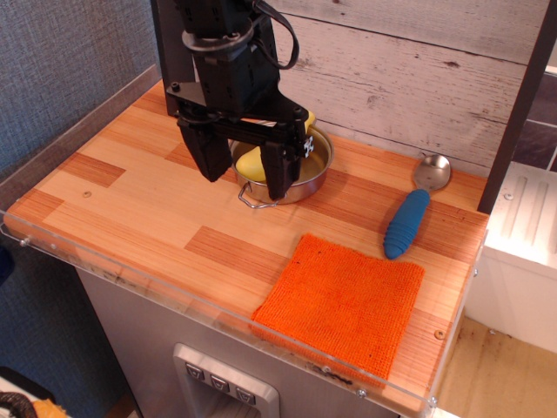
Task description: Place the banana on the orange towel
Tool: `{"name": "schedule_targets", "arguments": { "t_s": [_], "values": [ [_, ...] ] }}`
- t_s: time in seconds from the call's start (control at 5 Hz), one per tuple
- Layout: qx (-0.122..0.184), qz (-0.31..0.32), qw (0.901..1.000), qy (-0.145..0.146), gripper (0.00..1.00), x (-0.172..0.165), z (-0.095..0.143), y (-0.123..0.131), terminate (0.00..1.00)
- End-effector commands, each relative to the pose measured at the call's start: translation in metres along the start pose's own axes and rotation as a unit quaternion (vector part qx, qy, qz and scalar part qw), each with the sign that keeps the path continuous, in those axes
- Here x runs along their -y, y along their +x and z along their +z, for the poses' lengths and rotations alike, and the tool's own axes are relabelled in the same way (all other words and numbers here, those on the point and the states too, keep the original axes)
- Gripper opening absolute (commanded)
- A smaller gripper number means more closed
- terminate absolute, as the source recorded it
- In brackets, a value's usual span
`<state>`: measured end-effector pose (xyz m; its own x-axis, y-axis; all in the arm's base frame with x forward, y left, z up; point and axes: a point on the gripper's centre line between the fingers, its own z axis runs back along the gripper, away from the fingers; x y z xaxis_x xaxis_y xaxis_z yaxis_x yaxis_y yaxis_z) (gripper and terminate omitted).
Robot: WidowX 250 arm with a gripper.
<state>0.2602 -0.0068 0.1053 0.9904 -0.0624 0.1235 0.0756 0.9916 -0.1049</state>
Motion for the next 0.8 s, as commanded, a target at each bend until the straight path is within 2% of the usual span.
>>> {"name": "schedule_targets", "arguments": {
  "t_s": [0.0, 0.6],
  "values": [
    [0.000, 0.000, 1.0000, 0.000, 1.00, 0.000, 0.000, 0.000, 0.00],
    [0.008, 0.043, 0.9986, 0.030, 1.00, -0.055, -0.024, 0.080, 0.00]
  ]
}}
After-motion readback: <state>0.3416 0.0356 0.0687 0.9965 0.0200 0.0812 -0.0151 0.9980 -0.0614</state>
